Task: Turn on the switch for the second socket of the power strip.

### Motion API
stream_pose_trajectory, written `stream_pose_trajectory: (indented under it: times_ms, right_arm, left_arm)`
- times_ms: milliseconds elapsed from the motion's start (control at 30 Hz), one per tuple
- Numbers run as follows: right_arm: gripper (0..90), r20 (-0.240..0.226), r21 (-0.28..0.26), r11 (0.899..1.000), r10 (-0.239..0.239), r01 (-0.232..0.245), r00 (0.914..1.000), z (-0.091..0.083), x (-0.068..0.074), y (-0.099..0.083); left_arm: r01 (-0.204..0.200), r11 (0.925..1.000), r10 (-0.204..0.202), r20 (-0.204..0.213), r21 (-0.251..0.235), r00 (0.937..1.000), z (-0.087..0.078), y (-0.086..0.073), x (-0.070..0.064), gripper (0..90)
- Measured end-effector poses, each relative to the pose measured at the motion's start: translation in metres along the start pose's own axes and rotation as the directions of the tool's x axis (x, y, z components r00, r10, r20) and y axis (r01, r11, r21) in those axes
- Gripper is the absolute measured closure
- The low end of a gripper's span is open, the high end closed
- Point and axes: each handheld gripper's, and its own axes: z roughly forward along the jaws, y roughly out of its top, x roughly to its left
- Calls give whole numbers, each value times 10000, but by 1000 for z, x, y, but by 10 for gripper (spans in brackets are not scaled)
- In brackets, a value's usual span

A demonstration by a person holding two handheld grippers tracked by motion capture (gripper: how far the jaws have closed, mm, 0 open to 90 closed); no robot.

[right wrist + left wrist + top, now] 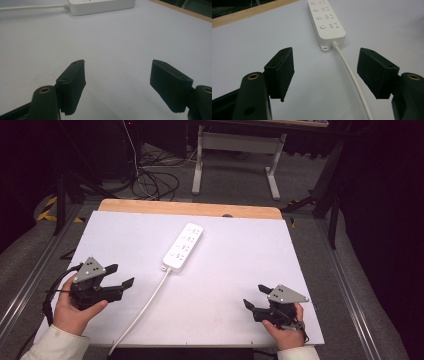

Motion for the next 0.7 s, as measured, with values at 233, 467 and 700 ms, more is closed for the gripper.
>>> stream_pose_trajectory:
  times_ms: [233,467,700]
  right_arm:
    - [298,-122,3,10000,-65,65,9999,1,0,0]
    - [304,-146,-9,9999,-106,106,9998,1,1,0]
    - [304,-166,-21,9999,-103,103,9998,0,0,0]
  left_arm:
    - [-277,9996,277,-100,42,9996,2,18,2,305]
    - [-466,9989,466,32,17,9989,8,38,2,299]
    - [-582,9983,581,171,40,9982,15,54,4,304]
